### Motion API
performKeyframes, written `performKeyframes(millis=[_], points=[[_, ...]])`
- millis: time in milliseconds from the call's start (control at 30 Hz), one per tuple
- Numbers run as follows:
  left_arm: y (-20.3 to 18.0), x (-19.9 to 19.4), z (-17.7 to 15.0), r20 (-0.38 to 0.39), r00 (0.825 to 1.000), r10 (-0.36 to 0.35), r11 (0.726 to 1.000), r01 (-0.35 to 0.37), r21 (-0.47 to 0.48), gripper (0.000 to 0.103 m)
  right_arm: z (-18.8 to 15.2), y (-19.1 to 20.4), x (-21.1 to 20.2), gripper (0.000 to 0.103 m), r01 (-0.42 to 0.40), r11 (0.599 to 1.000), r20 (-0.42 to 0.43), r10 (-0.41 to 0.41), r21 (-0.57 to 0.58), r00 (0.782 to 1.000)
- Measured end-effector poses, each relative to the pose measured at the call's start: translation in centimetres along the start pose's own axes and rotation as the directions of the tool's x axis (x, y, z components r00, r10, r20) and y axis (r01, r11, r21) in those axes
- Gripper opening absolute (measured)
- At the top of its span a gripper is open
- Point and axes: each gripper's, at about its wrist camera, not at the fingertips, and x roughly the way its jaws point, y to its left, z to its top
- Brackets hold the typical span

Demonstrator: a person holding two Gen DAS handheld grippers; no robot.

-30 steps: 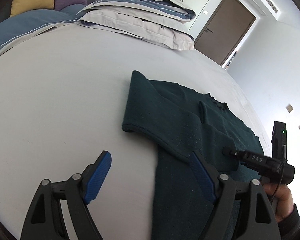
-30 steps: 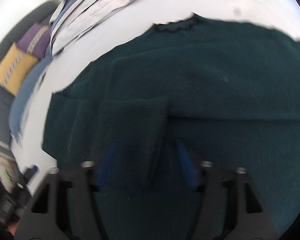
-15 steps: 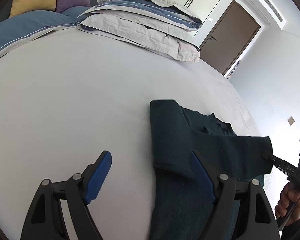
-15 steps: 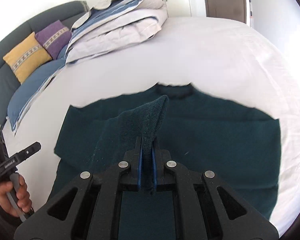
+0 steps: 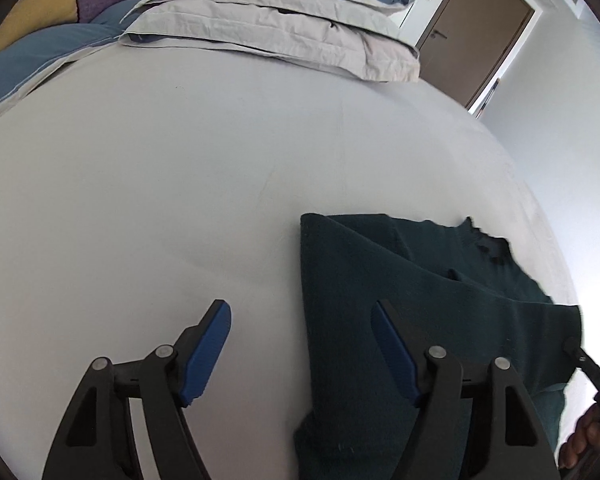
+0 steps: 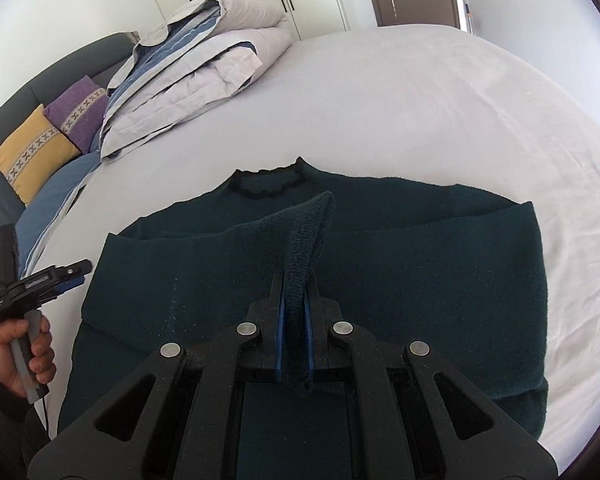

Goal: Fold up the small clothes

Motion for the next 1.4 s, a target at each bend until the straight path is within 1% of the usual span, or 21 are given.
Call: performKeyframes(millis=[133, 200, 267, 300, 333, 467, 567, 667, 767, 833, 900, 967, 1000, 1033, 1100, 1133, 1200, 1233, 1267, 1333, 1400], points=[[0.0, 2.0, 0.9, -0.022, 0.999, 0.034, 0.999, -0.034, 0.005, 0.060, 0.0, 0.7, -0.3, 0.007, -0.004, 0.999, 0.035, 0.005, -0.046, 0.999], [-0.2, 2.5, 1.2, -0.027, 0.999, 0.038, 0.999, -0.037, 0.021, 0.047, 0.4, 1.3, -0.7, 0.007, -0.012, 0.998, 0.054, 0.016, -0.060, 0.998], [-1.1, 3.0, 1.7, -0.037, 0.999, 0.033, 0.998, -0.031, 0.048, 0.019, 0.8, 1.6, -1.0, 0.007, -0.019, 0.997, 0.073, 0.024, -0.068, 0.997], [-1.7, 3.2, 1.9, -0.041, 0.998, 0.043, 0.997, -0.040, 0.068, 0.016, 1.0, 1.7, -1.3, 0.007, -0.022, 0.997, 0.078, 0.028, -0.070, 0.997], [-2.1, 3.2, 2.2, -0.035, 0.998, 0.054, 0.995, -0.051, 0.082, 0.010, 1.2, 1.7, -1.7, 0.007, -0.021, 0.997, 0.084, 0.027, -0.072, 0.996], [-3.0, 3.0, 2.9, -0.001, 0.998, 0.059, 0.993, -0.059, 0.104, 0.008, 1.1, 0.5, -1.7, 0.007, 0.001, 0.999, 0.078, 0.003, -0.050, 0.997], [-3.4, 2.7, 3.3, 0.036, 0.999, 0.036, 0.993, -0.040, 0.114, 0.008, -0.2, -1.5, -0.3, 0.007, 0.012, 1.000, 0.037, -0.013, 0.023, 0.999], [-4.0, 3.4, 3.3, 0.047, 0.997, 0.065, 0.986, -0.072, 0.152, 0.008, -2.3, -3.9, 2.9, 0.007, 0.050, 0.993, -0.076, -0.042, 0.105, 0.996], [-4.1, 4.6, 2.4, 0.054, 0.994, 0.099, 0.972, -0.108, 0.207, 0.009, -3.1, -5.1, 3.1, 0.006, 0.010, 0.986, -0.046, -0.002, 0.167, 0.999], [-3.8, 4.2, 2.1, 0.064, 0.994, 0.090, 0.973, -0.101, 0.208, 0.009, -2.9, -4.6, 2.8, 0.007, 0.031, 0.987, -0.052, -0.023, 0.157, 0.998], [-3.2, 4.0, 2.2, 0.060, 0.995, 0.081, 0.976, -0.092, 0.199, 0.013, -2.9, -4.0, 2.6, 0.007, 0.059, 0.991, -0.057, -0.052, 0.124, 0.997], [-2.2, 3.9, 2.4, 0.054, 0.995, 0.080, 0.982, -0.088, 0.169, 0.028, -2.7, -4.1, 2.8, 0.007, 0.067, 0.990, -0.057, -0.060, 0.127, 0.997], [-1.7, 3.6, 2.5, 0.050, 0.996, 0.068, 0.987, -0.075, 0.142, 0.028, -2.7, -4.1, 2.8, 0.008, 0.073, 0.988, -0.056, -0.065, 0.136, 0.996], [-1.0, 3.2, 2.7, 0.047, 0.997, 0.064, 0.992, -0.068, 0.106, 0.027, -2.7, -4.1, 2.7, 0.010, 0.072, 0.987, -0.056, -0.064, 0.143, 0.996], [-0.1, 1.6, 2.8, 0.079, 0.992, 0.095, 0.993, -0.100, 0.058, 0.027, -2.5, -3.7, 2.5, 0.016, 0.086, 0.987, -0.071, -0.077, 0.137, 0.994], [0.3, 0.8, 2.9, 0.096, 0.992, 0.087, 0.995, -0.091, 0.039, 0.026, -2.5, -3.3, 2.3, 0.018, 0.091, 0.988, -0.076, -0.081, 0.127, 0.994], [0.7, -1.4, 2.5, 0.123, 0.991, 0.057, 0.998, -0.059, 0.011, 0.026, -2.5, -3.0, 1.6, 0.033, 0.080, 0.991, -0.066, -0.073, 0.110, 0.995], [0.4, -2.1, 2.1, 0.128, 0.991, 0.041, 0.999, -0.044, 0.019, 0.025, -2.4, -2.8, 1.3, 0.039, 0.074, 0.991, -0.054, -0.068, 0.110, 0.996], [-0.4, -2.9, 1.6, 0.133, 0.991, 0.023, 0.998, -0.030, 0.050, 0.025, -2.3, -2.6, 0.9, 0.049, 0.063, 0.991, -0.037, -0.059, 0.119, 0.998], [-2.5, -3.7, 0.2, 0.149, 0.989, 0.027, 0.989, -0.048, 0.140, 0.026, -2.1, -2.5, 0.4, 0.052, 0.044, 0.990, -0.012, -0.043, 0.132, 0.999], [-4.7, -3.3, -1.5, 0.138, 0.990, 0.041, 0.973, -0.071, 0.219, 0.027, -2.1, -2.3, 0.6, 0.052, 0.053, 0.991, -0.025, -0.050, 0.121, 0.998]])
